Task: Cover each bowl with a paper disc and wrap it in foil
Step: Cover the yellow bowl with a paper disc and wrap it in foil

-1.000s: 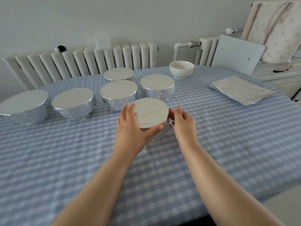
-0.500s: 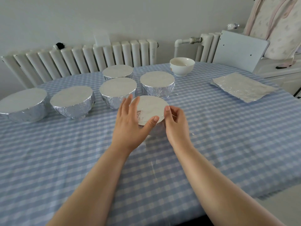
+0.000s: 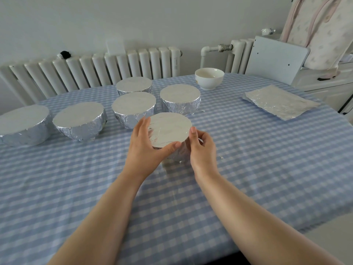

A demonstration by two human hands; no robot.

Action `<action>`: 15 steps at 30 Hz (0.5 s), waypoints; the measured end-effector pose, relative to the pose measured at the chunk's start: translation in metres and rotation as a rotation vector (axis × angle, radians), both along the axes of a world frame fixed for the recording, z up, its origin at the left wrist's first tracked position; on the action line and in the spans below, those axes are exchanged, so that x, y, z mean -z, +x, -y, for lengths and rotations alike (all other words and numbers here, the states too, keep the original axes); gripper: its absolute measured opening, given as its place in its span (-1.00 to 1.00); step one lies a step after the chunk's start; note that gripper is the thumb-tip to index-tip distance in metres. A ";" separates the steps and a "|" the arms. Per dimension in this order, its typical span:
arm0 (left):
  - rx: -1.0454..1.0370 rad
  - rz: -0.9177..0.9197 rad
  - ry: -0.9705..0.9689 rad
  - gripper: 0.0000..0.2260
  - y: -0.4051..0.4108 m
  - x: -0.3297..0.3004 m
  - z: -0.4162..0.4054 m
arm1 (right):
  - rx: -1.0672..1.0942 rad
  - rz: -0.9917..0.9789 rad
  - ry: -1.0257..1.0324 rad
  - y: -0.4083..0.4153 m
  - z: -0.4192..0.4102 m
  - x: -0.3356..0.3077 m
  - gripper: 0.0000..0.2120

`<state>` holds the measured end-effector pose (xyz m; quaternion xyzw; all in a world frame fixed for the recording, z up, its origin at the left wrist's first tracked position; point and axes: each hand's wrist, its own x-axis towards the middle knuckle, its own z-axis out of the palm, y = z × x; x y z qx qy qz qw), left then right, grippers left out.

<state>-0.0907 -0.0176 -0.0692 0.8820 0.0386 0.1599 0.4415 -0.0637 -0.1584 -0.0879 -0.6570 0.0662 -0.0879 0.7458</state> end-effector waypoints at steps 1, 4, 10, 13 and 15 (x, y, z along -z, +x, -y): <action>-0.002 -0.005 -0.028 0.12 0.000 0.001 0.000 | 0.003 0.016 -0.017 0.000 0.000 -0.002 -0.79; -0.011 -0.002 -0.081 0.12 0.002 0.002 -0.002 | 0.017 0.023 -0.017 0.002 -0.004 -0.005 -0.78; -0.035 0.030 -0.144 0.05 0.002 0.002 -0.002 | 0.047 -0.018 0.084 0.006 -0.012 -0.006 -0.81; -0.044 0.037 -0.177 -0.01 0.001 0.002 -0.002 | 0.038 -0.052 0.125 0.008 -0.010 -0.009 -0.83; -0.052 0.044 -0.193 -0.02 0.001 0.002 -0.001 | 0.031 -0.072 0.148 0.010 -0.009 -0.011 -0.84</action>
